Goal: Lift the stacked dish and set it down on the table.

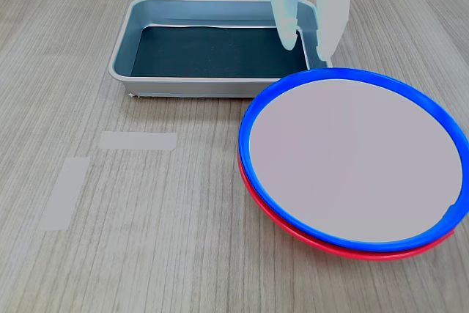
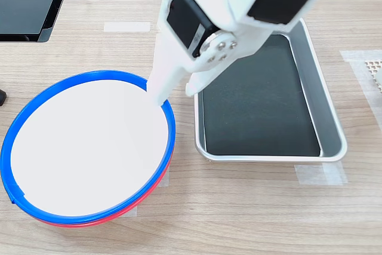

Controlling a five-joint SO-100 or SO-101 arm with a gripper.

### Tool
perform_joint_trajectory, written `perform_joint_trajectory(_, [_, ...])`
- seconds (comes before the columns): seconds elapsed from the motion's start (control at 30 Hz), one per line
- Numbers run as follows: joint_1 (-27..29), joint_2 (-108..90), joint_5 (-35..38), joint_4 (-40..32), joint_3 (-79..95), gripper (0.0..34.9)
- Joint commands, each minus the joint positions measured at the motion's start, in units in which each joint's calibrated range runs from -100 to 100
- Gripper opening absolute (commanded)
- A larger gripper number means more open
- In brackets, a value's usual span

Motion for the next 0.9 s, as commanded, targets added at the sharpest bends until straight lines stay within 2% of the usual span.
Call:
perform_joint_trajectory(0.0, [-2.0, 2.3, 0.7, -1.5, -2.7, 13.8])
perform_joint_trajectory(0.03, [-2.1, 3.0, 0.7, -2.0, -3.0, 11.9])
perform_joint_trajectory(0.13, [-2.4, 5.4, 0.7, -4.0, -3.6, 11.5])
perform_joint_trajectory(0.5, [-3.5, 11.3, 0.4, -5.9, -7.9, 12.7])
perform_joint_trajectory(0.87, [-2.2, 8.7, 1.3, -1.1, -8.5, 14.2])
